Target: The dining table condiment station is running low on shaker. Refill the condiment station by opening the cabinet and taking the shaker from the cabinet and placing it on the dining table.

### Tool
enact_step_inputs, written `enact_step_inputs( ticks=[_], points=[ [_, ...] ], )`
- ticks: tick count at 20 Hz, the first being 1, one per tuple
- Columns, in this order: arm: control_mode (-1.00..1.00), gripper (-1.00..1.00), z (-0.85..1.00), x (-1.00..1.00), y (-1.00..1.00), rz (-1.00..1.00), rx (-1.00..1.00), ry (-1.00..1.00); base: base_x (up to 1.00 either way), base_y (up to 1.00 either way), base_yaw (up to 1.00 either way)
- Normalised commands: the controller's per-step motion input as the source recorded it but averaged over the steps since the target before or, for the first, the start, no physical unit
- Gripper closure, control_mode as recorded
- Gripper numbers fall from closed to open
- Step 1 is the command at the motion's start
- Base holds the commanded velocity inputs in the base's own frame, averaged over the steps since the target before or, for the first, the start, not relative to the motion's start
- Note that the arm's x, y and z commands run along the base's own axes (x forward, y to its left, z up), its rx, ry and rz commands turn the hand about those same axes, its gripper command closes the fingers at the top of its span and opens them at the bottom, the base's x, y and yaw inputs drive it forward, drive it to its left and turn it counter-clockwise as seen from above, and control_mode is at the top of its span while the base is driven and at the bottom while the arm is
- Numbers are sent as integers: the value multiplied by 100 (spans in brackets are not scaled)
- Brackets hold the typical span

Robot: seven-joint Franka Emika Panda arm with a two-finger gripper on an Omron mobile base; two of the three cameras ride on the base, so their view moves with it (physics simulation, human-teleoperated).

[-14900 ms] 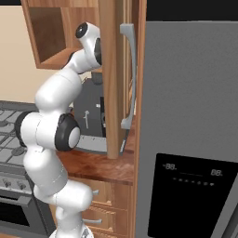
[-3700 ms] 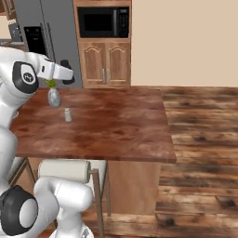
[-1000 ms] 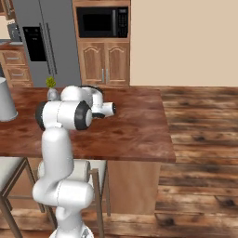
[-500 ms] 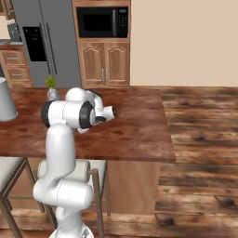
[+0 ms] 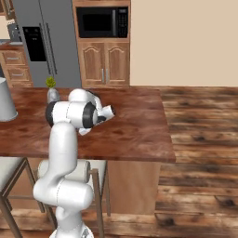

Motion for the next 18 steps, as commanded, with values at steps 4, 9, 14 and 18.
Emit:
enact_step_inputs(
  ticks=[4,9,14,18],
  points=[
    [-100,100,-69,-1,-2,18,0,-8,0,0,0],
    [-100,-100,-62,-2,-5,15,0,-5,0,0,0],
    [-100,-100,-29,-20,-19,13,0,-12,0,0,0],
    [-100,-100,-2,-20,-12,3,0,-12,0,0,0]
  ],
)
